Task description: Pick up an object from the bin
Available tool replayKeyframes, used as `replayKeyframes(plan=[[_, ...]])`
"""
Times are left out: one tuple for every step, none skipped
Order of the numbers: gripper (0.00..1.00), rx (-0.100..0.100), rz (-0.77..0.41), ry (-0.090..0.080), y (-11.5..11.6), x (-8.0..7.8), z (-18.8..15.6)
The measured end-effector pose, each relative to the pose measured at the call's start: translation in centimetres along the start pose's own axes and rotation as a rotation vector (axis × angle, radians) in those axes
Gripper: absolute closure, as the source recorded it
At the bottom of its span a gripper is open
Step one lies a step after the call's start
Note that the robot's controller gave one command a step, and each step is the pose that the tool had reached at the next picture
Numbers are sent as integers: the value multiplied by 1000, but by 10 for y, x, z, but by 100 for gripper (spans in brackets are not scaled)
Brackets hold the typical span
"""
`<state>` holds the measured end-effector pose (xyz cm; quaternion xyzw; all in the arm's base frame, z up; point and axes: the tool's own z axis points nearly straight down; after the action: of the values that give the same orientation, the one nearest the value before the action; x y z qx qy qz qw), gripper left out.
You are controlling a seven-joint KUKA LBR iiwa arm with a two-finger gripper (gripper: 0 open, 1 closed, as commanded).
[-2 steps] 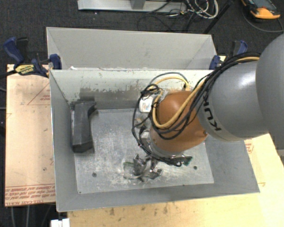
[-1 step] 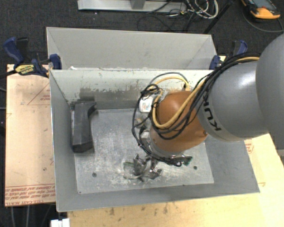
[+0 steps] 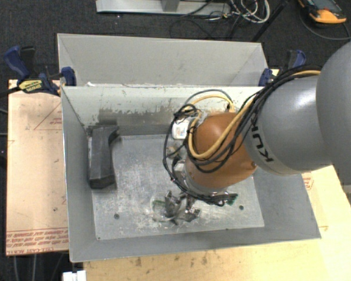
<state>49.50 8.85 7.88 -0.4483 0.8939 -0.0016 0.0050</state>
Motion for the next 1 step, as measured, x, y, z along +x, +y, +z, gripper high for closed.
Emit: replayKeyframes(plan=[[100,-8,-16,5,2,-3,-57]])
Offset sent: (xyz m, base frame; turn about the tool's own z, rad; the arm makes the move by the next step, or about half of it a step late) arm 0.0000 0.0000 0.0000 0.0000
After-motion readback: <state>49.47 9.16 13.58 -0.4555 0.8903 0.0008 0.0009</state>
